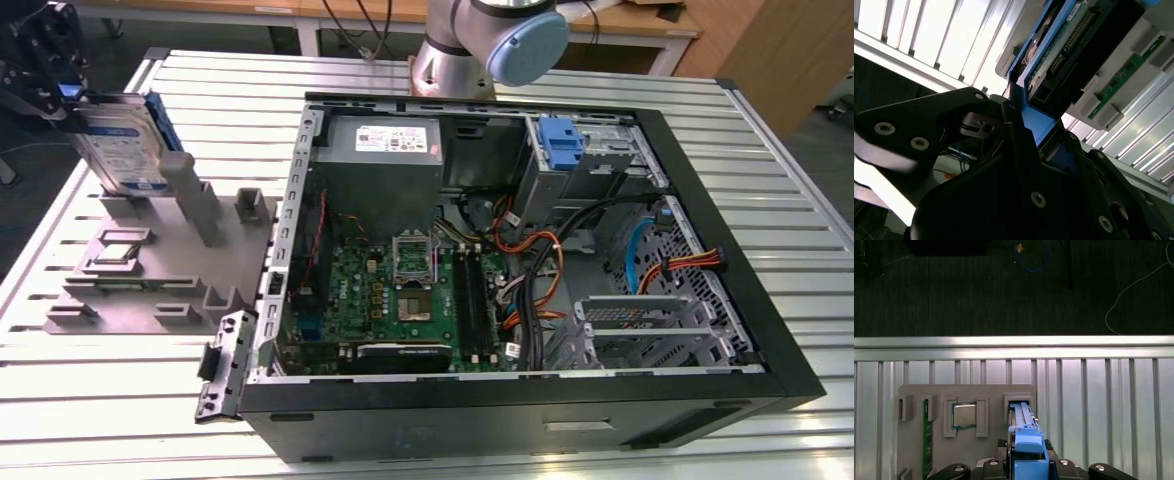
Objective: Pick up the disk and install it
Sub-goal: 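Pick up the disk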
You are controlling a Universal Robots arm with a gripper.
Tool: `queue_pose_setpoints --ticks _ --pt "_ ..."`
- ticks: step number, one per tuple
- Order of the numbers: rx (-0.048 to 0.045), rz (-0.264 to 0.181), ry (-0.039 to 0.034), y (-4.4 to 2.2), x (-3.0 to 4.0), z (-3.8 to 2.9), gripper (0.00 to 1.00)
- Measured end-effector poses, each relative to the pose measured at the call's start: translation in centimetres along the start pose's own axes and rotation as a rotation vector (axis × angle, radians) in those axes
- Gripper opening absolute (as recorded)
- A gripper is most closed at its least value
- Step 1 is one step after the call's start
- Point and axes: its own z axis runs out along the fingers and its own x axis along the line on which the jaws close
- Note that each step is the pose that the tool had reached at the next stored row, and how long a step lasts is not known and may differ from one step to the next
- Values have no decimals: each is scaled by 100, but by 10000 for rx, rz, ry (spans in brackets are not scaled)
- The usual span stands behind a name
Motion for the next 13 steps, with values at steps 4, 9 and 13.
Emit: queue_pose_setpoints --ticks 4,9,13 --pt "-1 0 0 1 -1 -18 37" --pt "-1 0 0 1 -2 -46 37" --pt "1 0 -1 1 -2 -60 37"
